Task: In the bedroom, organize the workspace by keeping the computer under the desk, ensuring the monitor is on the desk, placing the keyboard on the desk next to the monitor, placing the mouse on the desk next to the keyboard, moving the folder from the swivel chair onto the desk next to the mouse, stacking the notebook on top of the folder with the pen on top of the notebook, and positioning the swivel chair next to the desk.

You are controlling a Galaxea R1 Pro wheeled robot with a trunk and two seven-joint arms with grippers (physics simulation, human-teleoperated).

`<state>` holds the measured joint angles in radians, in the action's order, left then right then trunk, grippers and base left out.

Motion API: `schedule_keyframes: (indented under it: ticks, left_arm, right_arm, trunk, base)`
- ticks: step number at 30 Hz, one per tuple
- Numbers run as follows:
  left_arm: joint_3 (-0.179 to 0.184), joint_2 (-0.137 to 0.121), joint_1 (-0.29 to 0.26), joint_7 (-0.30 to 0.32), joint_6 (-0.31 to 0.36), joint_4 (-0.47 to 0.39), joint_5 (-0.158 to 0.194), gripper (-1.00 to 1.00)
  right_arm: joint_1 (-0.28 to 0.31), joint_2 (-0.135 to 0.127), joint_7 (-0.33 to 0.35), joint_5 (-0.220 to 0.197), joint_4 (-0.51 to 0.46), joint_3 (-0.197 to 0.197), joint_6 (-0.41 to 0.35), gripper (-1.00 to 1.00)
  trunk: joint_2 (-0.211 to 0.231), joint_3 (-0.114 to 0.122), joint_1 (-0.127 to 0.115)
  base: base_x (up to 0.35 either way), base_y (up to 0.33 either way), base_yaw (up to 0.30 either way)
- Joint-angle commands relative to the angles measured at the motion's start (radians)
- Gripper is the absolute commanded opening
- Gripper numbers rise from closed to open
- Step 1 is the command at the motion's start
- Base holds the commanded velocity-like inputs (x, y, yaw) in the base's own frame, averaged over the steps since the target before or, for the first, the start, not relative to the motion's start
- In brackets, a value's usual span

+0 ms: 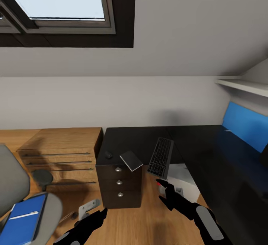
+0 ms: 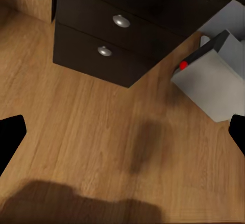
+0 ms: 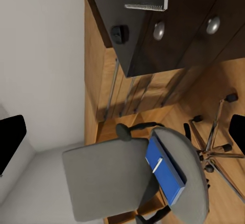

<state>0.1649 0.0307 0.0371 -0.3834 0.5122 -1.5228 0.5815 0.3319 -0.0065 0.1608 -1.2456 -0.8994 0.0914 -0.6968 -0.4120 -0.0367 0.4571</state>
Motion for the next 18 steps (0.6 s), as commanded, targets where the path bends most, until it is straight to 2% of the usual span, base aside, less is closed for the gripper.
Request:
schedule_keyframes:
  ticks: [1,6,14,18]
  left_arm:
    - [0.001,0.000,0.000,-0.009,0.002,-0.002,0.011,1.00]
    - [0.001,0.000,0.000,-0.009,0.002,-0.001,0.011,1.00]
    - [0.001,0.000,0.000,-0.009,0.002,0.001,0.011,1.00]
    - [0.001,0.000,0.000,-0.009,0.002,0.001,0.011,1.00]
  right_arm:
    - [0.001,0.000,0.007,0.003,0.000,0.002,-0.005,1.00]
    - [0.001,0.000,0.021,0.003,0.000,0.002,-0.006,1.00]
    - [0.001,-0.001,0.042,0.001,0.002,0.004,-0.003,1.00]
    - [0.001,-0.001,0.044,0.002,0.002,0.004,-0.003,1.00]
  trunk:
    - [-0.002,-0.002,0.001]
    - [-0.002,-0.002,0.001]
    - [-0.002,-0.002,0.001]
    - [-0.002,-0.002,0.001]
  base:
    - [0.000,0.000,-0.215]
    - [0.000,0.000,-0.222]
    - [0.000,0.005,-0.009]
    - [0.000,0.194,0.000]
